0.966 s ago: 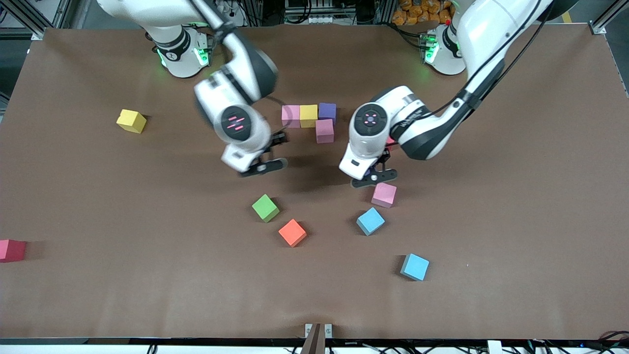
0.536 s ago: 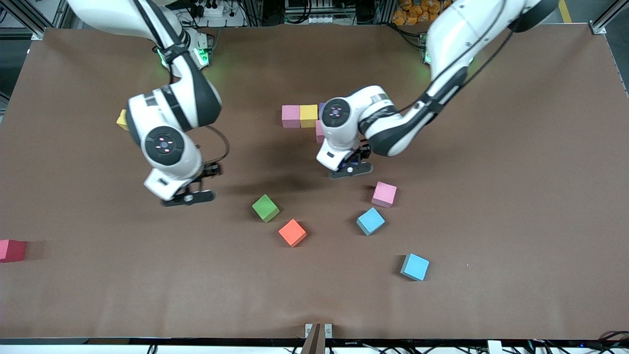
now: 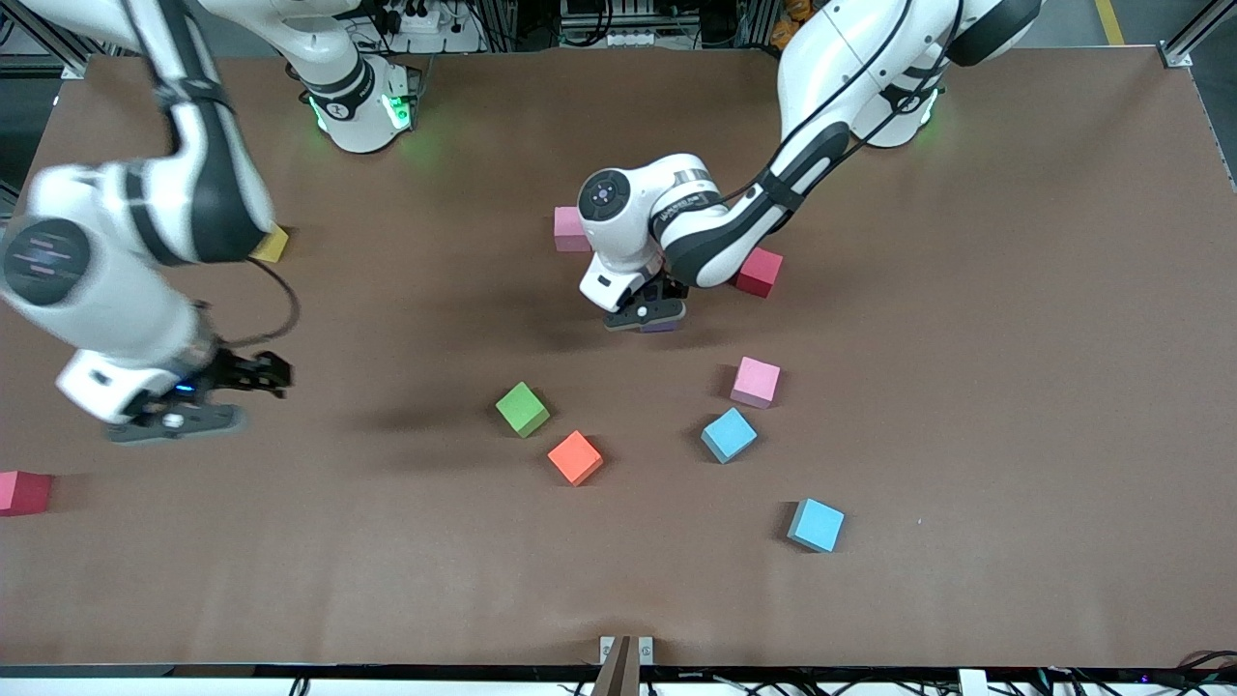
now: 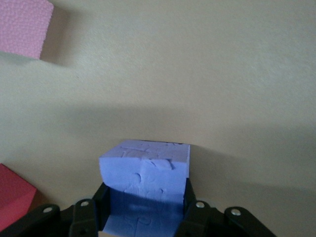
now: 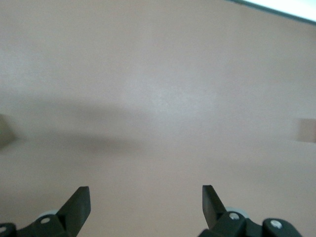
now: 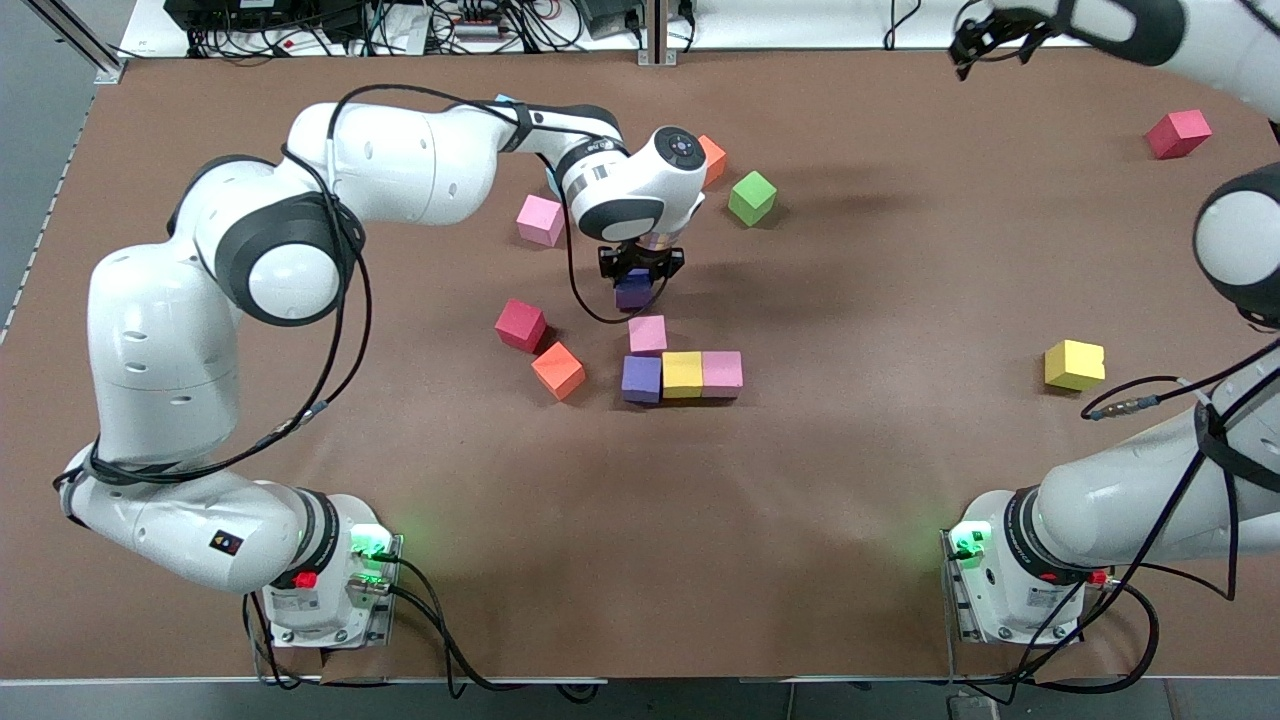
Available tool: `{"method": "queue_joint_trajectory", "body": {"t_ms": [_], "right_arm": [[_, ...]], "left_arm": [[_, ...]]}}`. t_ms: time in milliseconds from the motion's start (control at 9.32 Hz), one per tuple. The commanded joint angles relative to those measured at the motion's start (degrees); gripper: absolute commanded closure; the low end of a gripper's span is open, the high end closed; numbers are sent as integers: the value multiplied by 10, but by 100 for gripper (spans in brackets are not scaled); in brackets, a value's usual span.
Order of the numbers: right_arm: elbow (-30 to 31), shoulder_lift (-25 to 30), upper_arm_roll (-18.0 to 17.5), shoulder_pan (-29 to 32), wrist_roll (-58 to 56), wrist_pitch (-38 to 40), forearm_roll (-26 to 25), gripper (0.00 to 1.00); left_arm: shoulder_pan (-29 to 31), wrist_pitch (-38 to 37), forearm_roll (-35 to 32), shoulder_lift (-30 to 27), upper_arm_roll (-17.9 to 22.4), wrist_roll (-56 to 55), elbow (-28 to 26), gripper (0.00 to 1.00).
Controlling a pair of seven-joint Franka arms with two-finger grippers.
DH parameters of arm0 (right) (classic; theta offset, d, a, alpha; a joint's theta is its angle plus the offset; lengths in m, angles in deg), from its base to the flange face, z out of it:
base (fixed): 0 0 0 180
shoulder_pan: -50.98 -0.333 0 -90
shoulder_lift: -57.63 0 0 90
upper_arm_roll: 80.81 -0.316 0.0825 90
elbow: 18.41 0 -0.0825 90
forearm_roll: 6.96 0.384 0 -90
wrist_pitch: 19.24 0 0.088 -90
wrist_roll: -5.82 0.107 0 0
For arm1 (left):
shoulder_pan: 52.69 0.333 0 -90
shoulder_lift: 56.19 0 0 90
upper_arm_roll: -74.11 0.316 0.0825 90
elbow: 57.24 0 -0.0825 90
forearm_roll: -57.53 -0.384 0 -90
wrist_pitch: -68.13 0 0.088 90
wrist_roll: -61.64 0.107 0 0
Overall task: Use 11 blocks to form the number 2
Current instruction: 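Carry the purple cube beside the row while the right gripper retreats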
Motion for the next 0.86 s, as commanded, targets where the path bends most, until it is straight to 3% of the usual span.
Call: {"method": "queue_joint_trajectory", "body": {"t_ms": [0, 107, 322, 536, 751], "right_arm": [[49, 85, 15, 14, -20, 34, 18, 0], [48, 104, 21, 13, -20, 72, 30, 0], [28, 118, 57, 14, -22, 150, 122, 0], [5, 117, 56, 14, -18, 177, 67, 0], [-20, 118, 56, 12, -15, 211, 60, 0]], "left_arm": [[-15, 2, -22, 7, 4, -21, 12, 100], [-16, 4, -22, 7, 4, -23, 12, 100], [-22, 11, -22, 7, 4, -27, 10, 100], [-22, 17, -21, 7, 4, -27, 9, 100], [-23, 17, -22, 9, 4, -27, 8, 100]]}}
